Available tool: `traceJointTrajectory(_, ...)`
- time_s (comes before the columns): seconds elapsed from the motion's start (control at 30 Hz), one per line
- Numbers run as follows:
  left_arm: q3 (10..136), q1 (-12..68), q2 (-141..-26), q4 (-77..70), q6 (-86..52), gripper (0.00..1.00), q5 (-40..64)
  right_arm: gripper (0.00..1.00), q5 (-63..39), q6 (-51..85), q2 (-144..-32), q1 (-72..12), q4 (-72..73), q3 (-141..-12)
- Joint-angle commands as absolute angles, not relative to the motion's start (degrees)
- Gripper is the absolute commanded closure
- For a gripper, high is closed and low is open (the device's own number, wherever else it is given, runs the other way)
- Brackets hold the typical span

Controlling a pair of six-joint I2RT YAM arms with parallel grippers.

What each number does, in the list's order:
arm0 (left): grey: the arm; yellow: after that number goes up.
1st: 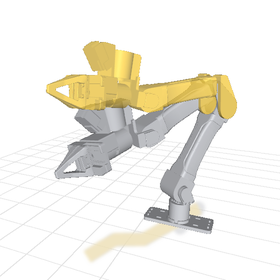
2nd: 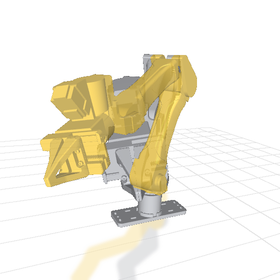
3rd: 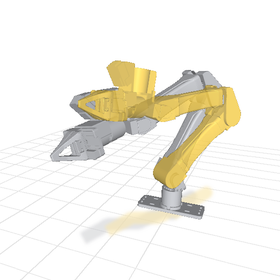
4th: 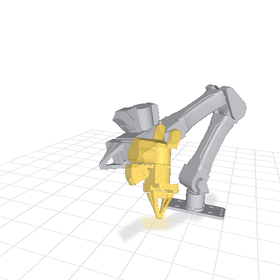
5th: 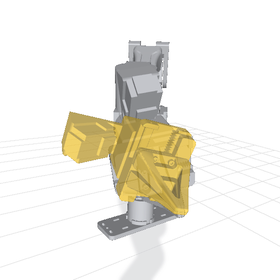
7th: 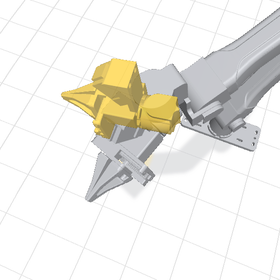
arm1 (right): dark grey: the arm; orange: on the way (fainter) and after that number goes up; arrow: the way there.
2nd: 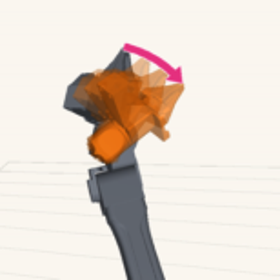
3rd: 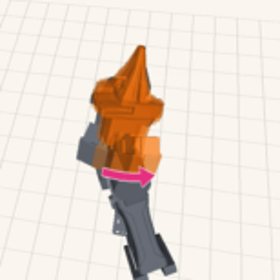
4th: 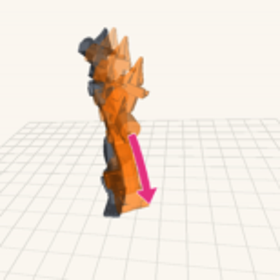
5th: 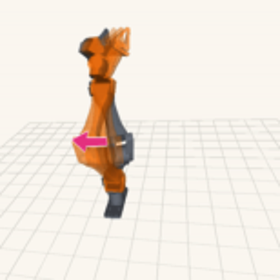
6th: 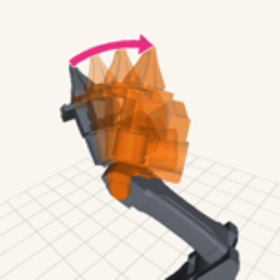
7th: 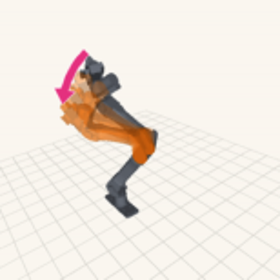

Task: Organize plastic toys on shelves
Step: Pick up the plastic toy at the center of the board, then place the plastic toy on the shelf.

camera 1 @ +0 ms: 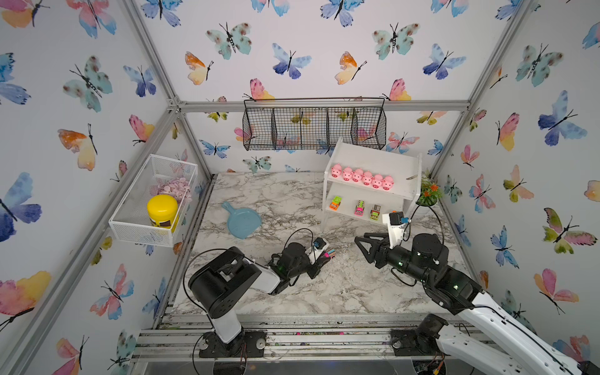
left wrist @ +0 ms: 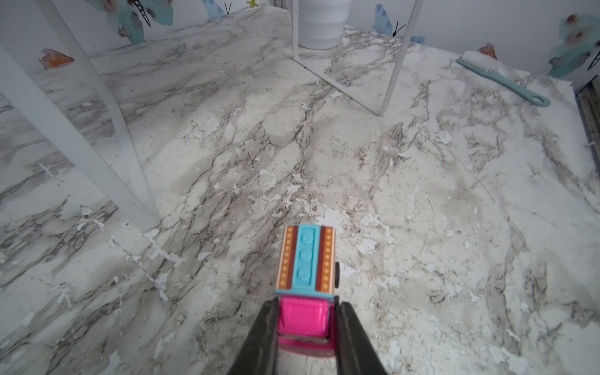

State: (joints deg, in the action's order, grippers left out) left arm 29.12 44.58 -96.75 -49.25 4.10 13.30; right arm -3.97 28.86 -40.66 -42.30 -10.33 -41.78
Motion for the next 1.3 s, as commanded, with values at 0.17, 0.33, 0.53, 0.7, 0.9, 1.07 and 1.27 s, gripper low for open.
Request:
traceJointTrajectory(0.17,38.2,44.2,-90.1,-39.2,-6.1,0.76,7.6,0.44,16.2,29.5,-34.8,-42.0,-23.5,-44.6)
traceJointTrajectory(0.33,46.2,44.7,-91.2,-35.1,-11.9,0.76,2.1,0.44,20.3,30.0,-33.5,-42.0,-26.6,-45.8)
traceJointTrajectory(0.53,57.4,47.2,-95.9,-27.7,-14.4,0.76,-8.5,0.44,21.2,30.0,-32.8,-42.0,-26.9,-45.8)
traceJointTrajectory(0.7,61.5,48.9,-98.7,-27.3,-13.9,0.76,-9.9,0.44,21.1,30.1,-32.4,-42.0,-26.8,-45.5)
traceJointTrajectory(0.9,63.8,51.0,-101.6,-27.4,-14.1,0.76,-15.0,0.44,21.3,30.0,-32.2,-42.0,-26.7,-45.4)
traceJointTrajectory(1.07,66.3,51.5,-103.9,-27.0,-14.0,0.76,-20.3,0.44,20.8,30.0,-32.3,-42.0,-26.4,-45.2)
traceJointTrajectory(1.27,68.7,51.5,-105.5,-26.7,-12.9,0.76,-22.3,0.44,20.6,30.2,-31.8,-42.0,-26.4,-44.8)
